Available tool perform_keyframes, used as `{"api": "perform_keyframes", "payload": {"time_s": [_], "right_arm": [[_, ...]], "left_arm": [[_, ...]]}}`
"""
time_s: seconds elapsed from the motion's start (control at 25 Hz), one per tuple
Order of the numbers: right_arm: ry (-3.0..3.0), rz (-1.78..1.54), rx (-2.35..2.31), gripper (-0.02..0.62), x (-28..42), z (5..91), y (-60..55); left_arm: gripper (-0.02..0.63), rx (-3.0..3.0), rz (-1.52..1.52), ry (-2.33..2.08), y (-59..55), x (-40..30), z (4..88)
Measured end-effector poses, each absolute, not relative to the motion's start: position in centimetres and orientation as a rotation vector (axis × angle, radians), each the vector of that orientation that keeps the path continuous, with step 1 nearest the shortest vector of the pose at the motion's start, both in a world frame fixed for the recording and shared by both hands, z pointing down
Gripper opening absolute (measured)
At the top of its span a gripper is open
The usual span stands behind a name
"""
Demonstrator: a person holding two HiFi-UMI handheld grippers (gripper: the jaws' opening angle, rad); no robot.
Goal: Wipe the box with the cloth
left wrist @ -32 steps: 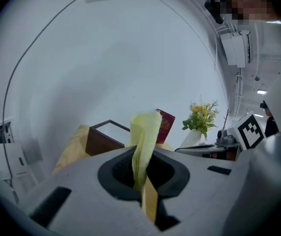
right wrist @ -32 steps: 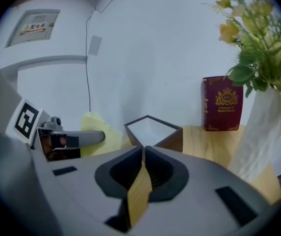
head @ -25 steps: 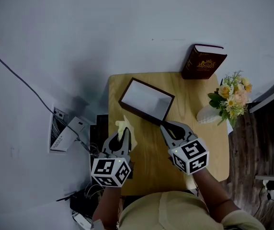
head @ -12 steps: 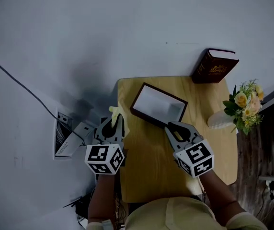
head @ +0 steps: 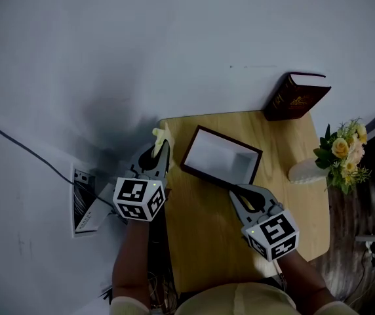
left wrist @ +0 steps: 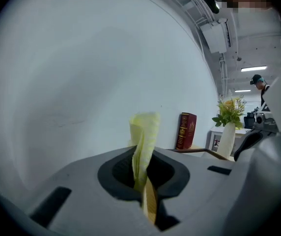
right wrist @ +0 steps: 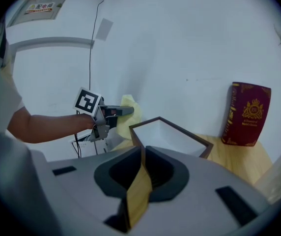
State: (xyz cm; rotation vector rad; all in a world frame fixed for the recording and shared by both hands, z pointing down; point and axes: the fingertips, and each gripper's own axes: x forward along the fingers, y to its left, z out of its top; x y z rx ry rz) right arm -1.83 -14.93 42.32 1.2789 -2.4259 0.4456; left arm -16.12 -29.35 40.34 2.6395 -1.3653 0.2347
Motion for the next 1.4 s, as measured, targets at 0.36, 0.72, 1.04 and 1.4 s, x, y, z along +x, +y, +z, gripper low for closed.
{"api": "perform_keyframes", "payload": {"time_s": [0.36, 0.72, 1.04, 1.4], "right_arm": [[-2.384, 0.518, 1.342, 0.034, -1.4, 42.9, -14.2], [-2.386, 0.562, 1.358, 0.034, -1.5, 43.7, -14.3], [-2.402, 0.572, 1.337, 0.034, -1.9, 43.9, -14.1], [-2.426, 0.560, 1.336, 0.034, -1.9, 43.7, -13.7]], "left_arm": [[0.028, 2.699, 0.219, -1.231, -33.0, -13.0, 41.0], [0.028, 2.759, 0.267, -0.970, -32.8, -9.3, 42.0], [0.028, 2.809, 0.316, -0.799, -31.2, -7.8, 42.3], [0.028, 2.812, 0.362, -0.811, -29.5, -8.5, 42.4]]}}
